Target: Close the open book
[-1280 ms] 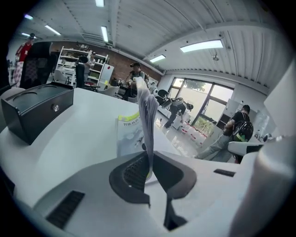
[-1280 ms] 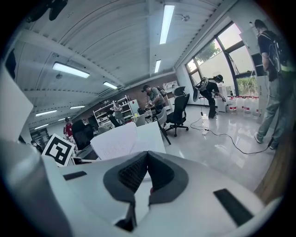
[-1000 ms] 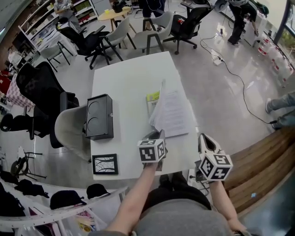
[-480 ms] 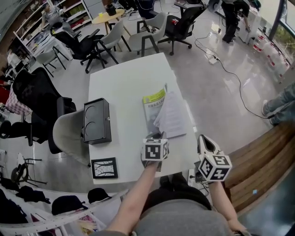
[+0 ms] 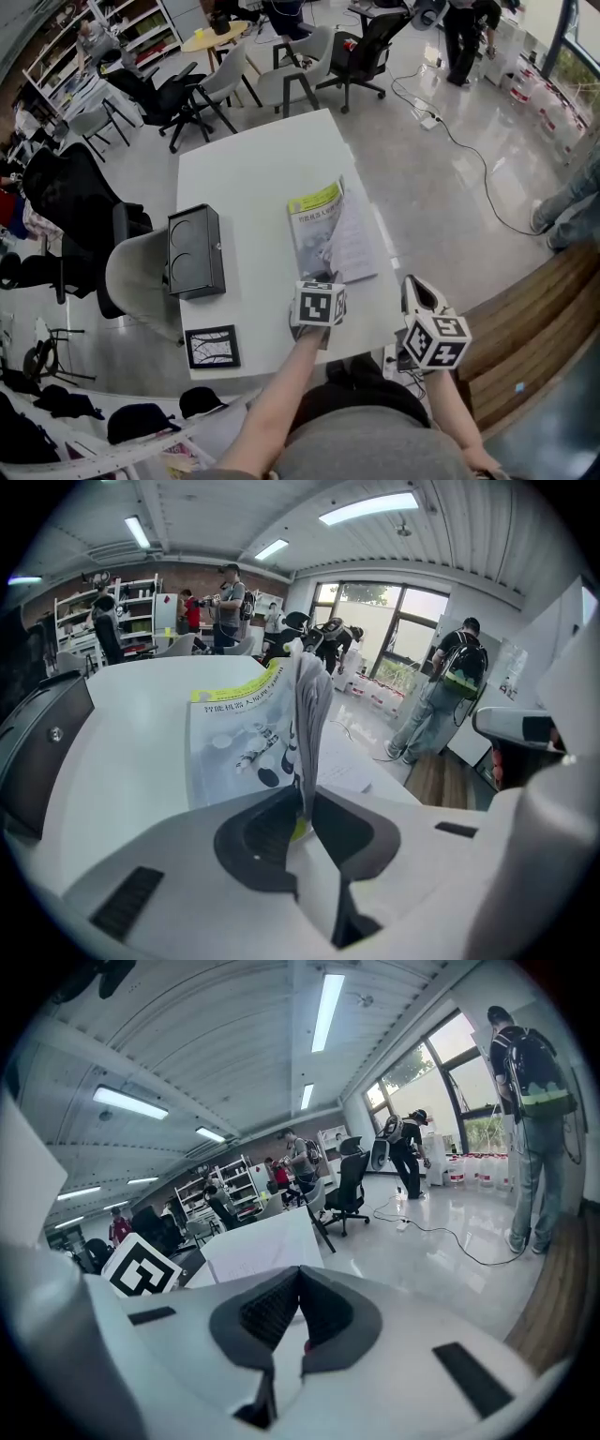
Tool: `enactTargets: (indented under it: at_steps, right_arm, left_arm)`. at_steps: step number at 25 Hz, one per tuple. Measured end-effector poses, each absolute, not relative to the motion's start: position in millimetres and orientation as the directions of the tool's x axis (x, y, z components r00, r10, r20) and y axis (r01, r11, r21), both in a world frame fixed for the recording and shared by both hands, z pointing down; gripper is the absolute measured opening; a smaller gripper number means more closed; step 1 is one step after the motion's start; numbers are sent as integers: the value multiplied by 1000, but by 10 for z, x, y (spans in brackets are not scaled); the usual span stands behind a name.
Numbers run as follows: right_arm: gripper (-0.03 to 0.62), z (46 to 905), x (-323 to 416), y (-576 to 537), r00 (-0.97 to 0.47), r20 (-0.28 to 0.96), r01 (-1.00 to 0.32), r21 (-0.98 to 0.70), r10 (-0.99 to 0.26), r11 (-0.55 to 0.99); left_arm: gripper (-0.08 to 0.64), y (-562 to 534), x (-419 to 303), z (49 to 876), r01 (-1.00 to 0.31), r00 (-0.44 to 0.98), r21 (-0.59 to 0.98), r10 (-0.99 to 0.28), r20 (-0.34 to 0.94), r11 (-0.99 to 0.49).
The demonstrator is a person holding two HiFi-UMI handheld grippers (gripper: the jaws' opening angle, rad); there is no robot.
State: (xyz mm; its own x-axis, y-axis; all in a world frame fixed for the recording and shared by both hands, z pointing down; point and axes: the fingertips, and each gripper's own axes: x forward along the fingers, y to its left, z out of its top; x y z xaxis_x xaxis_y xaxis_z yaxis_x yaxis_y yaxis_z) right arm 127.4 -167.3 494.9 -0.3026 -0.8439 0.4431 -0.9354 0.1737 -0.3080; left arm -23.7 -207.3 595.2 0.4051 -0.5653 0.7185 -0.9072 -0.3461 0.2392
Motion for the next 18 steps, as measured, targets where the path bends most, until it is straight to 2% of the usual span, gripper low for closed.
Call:
enactTargets:
  at_steps: [18]
  right_arm:
    - [5,4935,1361,-1676,-279,453,-941,-305,-847,146]
  left_arm:
    - [91,-2109,-104,6020,-892,411,207,-528,743,-402]
